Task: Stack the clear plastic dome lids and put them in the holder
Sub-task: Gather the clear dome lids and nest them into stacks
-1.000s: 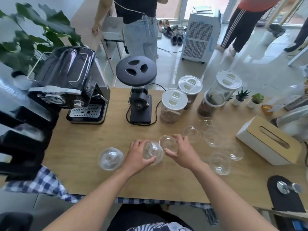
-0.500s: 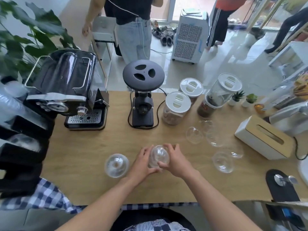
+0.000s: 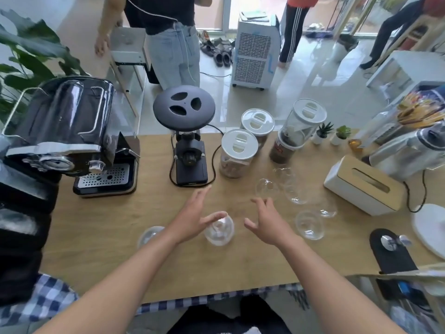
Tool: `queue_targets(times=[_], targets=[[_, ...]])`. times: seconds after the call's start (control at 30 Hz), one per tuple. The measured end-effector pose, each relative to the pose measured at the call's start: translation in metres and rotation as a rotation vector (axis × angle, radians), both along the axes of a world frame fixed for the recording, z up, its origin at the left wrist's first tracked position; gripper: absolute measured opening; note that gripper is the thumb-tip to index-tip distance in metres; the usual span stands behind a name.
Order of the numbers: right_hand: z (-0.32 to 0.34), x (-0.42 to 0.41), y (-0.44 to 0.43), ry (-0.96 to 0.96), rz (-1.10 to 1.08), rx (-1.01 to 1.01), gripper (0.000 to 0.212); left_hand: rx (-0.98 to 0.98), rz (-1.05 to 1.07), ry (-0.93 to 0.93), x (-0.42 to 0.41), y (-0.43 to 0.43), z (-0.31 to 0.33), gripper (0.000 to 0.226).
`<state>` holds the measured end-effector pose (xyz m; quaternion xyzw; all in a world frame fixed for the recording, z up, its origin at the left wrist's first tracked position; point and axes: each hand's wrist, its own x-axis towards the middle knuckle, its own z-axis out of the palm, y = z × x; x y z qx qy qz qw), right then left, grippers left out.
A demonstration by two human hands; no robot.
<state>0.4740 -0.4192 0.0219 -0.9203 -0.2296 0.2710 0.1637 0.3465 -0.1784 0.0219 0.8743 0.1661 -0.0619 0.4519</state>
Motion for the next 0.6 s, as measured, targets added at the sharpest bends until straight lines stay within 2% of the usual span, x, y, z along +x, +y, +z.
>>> queue_targets(times=[0.1, 0.23, 0.33, 0.43, 0.6], targets=[[0.001, 0.031, -0.036, -0.11, -0.096, -0.118, 0.054, 0.118, -0.006, -0.047, 0.034, -0.015, 0.007, 0.077], [-0.001, 0.057, -0.085, -0.164, -0.076, -0.379, 0.061, 0.198, -0.056, -0.043, 0.08, -0.054, 0.002, 0.062], [-0.011, 0.065, -0.11, -0.151, -0.022, -0.489, 0.066, 0.185, -0.081, -0.004, 0.113, -0.083, -0.01, 0.062], [-0.025, 0.07, -0.121, -0.12, 0.021, -0.496, 0.065, 0.175, -0.079, 0.075, 0.141, -0.107, -0.024, 0.071], [-0.035, 0.077, -0.126, -0.034, 0.022, -0.377, 0.038, 0.188, -0.08, 0.136, 0.176, -0.139, -0.047, 0.088]])
